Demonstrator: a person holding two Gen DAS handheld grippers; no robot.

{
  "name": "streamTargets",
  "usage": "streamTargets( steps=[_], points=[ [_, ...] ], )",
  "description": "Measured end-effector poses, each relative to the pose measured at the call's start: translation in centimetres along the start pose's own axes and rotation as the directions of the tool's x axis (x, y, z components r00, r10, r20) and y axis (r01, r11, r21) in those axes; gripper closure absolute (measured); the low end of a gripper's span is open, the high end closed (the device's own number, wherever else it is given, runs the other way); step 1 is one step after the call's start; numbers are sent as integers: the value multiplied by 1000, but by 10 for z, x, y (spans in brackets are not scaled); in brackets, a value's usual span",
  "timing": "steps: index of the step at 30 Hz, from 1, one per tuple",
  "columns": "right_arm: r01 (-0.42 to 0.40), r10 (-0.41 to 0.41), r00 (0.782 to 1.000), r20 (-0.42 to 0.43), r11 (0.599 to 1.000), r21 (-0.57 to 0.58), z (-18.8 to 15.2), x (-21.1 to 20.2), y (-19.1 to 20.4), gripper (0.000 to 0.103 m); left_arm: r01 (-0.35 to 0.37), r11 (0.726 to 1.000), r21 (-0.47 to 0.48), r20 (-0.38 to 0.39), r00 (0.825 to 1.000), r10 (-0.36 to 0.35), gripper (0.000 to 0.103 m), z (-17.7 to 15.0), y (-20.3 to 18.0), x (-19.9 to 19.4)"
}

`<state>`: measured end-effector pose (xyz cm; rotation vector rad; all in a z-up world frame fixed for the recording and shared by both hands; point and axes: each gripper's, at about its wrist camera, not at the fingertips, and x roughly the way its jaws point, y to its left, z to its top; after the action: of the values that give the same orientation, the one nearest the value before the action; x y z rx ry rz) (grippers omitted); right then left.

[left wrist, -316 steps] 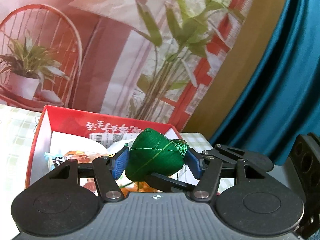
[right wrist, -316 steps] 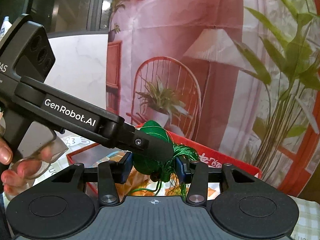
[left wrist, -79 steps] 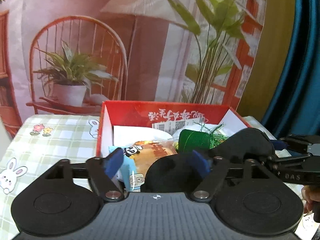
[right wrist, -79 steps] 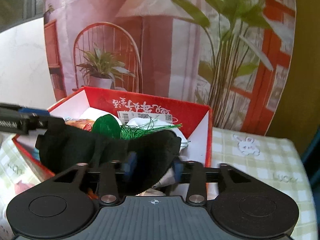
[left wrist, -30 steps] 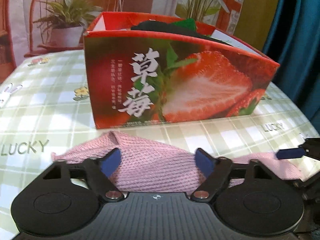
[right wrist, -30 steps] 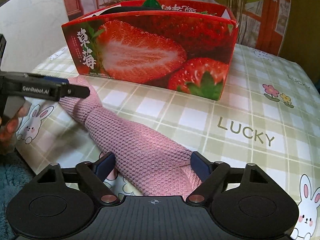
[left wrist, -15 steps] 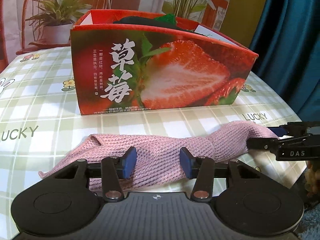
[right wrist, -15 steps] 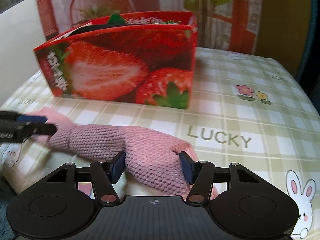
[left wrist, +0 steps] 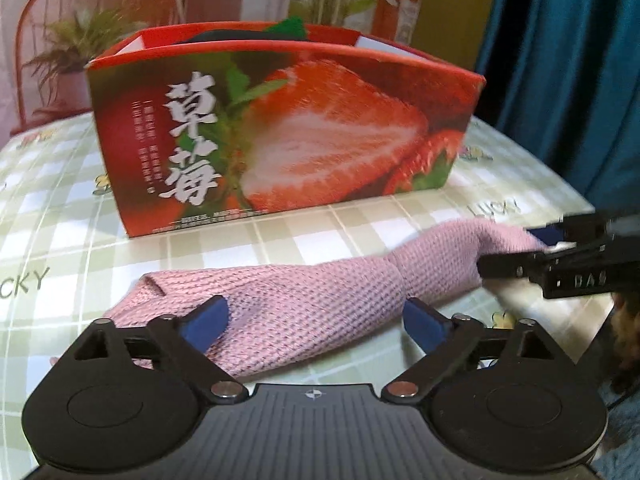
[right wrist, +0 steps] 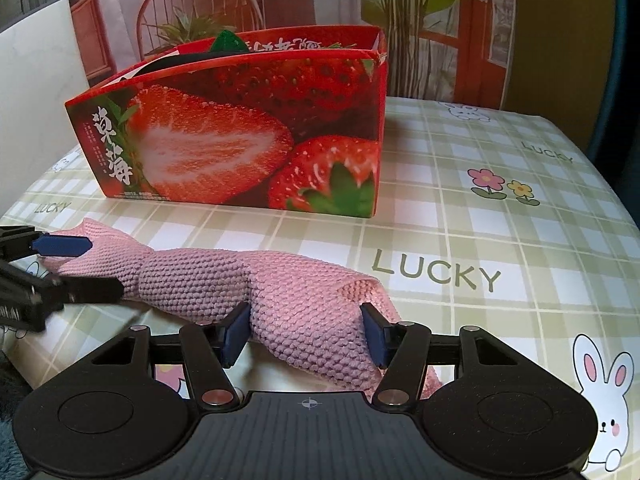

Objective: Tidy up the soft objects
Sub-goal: 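Move both grippers down to the pink knit cloth and grasp it, then lift the pink knit cloth with both grippers, lower it into the box, open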

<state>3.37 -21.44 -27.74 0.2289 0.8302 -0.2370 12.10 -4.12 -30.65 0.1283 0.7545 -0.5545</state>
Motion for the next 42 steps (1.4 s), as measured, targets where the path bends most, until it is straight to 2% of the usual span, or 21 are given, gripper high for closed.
streamTargets(
  steps=[6, 16, 20, 22, 23, 25, 29, 33, 38, 40, 42],
  points=[
    [0, 0, 1000, 0, 1000, 2, 0, 0, 1, 48, 41, 998, -56, 22, 999, -40, 0, 0, 6, 0],
    [-12, 12, 1000, 0, 1000, 0, 0, 0, 3, 48, 45, 990, -130, 11, 999, -44, 0, 7, 11, 3],
    [-13, 13, 1000, 2, 1000, 1, 0, -1, 4, 49, 57, 993, -101, -24, 998, -60, 0, 10, 11, 4],
    [-15, 15, 1000, 5, 1000, 4, 0, -2, 2, 49, 65, 990, -123, -41, 997, -71, 0, 15, 14, 2],
    [-17, 17, 1000, 7, 1000, 6, 0, -2, 3, 49, 60, 987, -148, -42, 997, -67, 1, 16, 17, 0],
    [-24, 24, 1000, 12, 1000, 12, 0, -4, 1, 49, 21, 983, -185, -31, 999, -27, 11, 19, 23, -9],
    [-41, 40, 999, 28, 999, 28, 1, -7, -1, 49, -28, 976, -214, -22, 999, 24, 19, 18, 31, -21],
    [-45, 45, 999, 28, 999, 30, 2, -6, 0, 49, -43, 971, -235, -58, 998, 30, 32, 13, 36, -15],
    [-60, 59, 998, 19, 997, 53, 1, -3, -4, 53, -48, 974, -222, -60, 998, 36, 33, 11, 33, -12],
    [-75, 74, 997, 12, 995, 63, 1, -2, -4, 61, -47, 975, -218, -55, 998, 35, 33, 11, 32, -12],
    [-85, 85, 996, 7, 995, 60, 0, 0, -3, 64, -42, 976, -216, -50, 998, 31, 34, 10, 31, -12]
  ],
)
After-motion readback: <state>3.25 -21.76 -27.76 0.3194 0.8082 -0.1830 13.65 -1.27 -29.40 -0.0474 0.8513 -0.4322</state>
